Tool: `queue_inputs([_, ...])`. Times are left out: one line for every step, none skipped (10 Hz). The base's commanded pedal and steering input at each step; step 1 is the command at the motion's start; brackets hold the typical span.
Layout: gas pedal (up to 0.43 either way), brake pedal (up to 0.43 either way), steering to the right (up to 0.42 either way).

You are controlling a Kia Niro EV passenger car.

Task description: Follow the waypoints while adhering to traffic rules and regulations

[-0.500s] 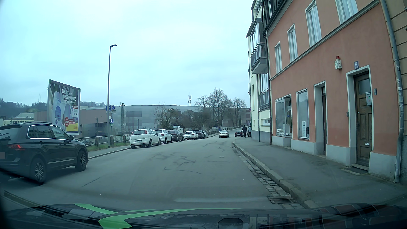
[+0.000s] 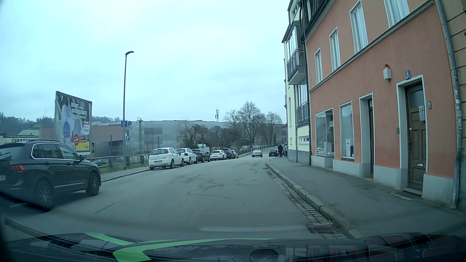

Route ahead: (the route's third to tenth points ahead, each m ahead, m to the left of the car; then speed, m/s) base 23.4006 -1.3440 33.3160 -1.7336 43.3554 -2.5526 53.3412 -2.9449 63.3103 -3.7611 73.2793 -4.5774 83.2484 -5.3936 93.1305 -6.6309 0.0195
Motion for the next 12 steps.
queue_inputs([0.028, 0.000, -0.115])
queue_inputs([0.169, 0.000, -0.131])
queue_inputs([0.197, 0.000, -0.146])
queue_inputs([0.197, 0.000, -0.156])
queue_inputs([0.209, 0.000, -0.166])
queue_inputs([0.209, 0.000, -0.172])
queue_inputs([0.209, 0.000, -0.178])
queue_inputs([0.240, 0.000, -0.185])
queue_inputs([0.299, 0.000, -0.189])
queue_inputs([0.311, 0.000, -0.191])
queue_inputs([0.311, 0.000, -0.191])
queue_inputs([0.311, 0.000, -0.191])
